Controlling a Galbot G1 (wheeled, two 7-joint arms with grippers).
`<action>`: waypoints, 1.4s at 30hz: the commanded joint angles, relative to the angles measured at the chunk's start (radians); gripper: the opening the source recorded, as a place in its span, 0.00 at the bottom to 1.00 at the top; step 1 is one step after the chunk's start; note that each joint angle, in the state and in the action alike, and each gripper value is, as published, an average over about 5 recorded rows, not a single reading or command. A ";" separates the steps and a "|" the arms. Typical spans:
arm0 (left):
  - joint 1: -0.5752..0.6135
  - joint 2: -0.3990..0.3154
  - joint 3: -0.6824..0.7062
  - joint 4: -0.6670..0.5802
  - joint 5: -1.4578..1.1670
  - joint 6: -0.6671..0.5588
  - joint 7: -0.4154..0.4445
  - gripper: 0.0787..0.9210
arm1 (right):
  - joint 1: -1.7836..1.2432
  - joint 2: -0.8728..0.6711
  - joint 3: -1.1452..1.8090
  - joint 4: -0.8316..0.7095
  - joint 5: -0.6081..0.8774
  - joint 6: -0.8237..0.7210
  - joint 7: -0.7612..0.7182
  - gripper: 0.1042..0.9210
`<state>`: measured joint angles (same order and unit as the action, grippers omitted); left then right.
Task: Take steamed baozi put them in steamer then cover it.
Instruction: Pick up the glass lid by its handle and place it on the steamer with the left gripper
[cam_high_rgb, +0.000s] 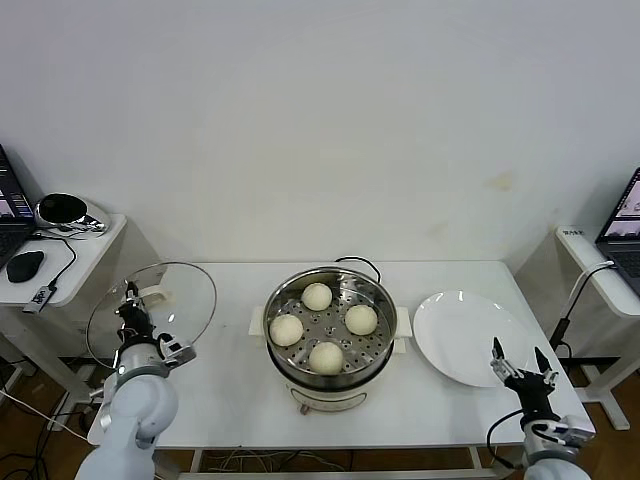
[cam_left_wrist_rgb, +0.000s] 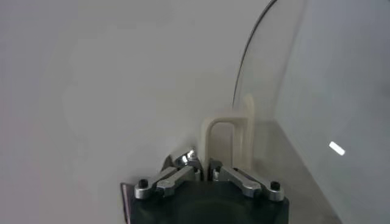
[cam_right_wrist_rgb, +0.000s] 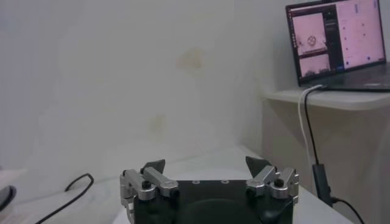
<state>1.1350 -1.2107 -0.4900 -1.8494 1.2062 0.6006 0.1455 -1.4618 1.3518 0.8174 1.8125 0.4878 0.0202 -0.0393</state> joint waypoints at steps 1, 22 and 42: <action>0.064 -0.090 0.143 -0.349 0.206 0.165 0.189 0.07 | 0.015 0.012 0.000 -0.013 -0.072 0.008 0.003 0.88; -0.064 -0.390 0.555 -0.103 0.456 0.153 0.241 0.07 | 0.006 0.068 -0.009 -0.021 -0.136 0.006 0.003 0.88; -0.224 -0.391 0.672 0.107 0.378 0.180 0.170 0.07 | 0.030 0.077 -0.008 -0.080 -0.149 0.018 0.003 0.88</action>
<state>0.9761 -1.5777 0.1271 -1.8536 1.5721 0.7362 0.3242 -1.4364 1.4285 0.8112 1.7508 0.3472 0.0381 -0.0356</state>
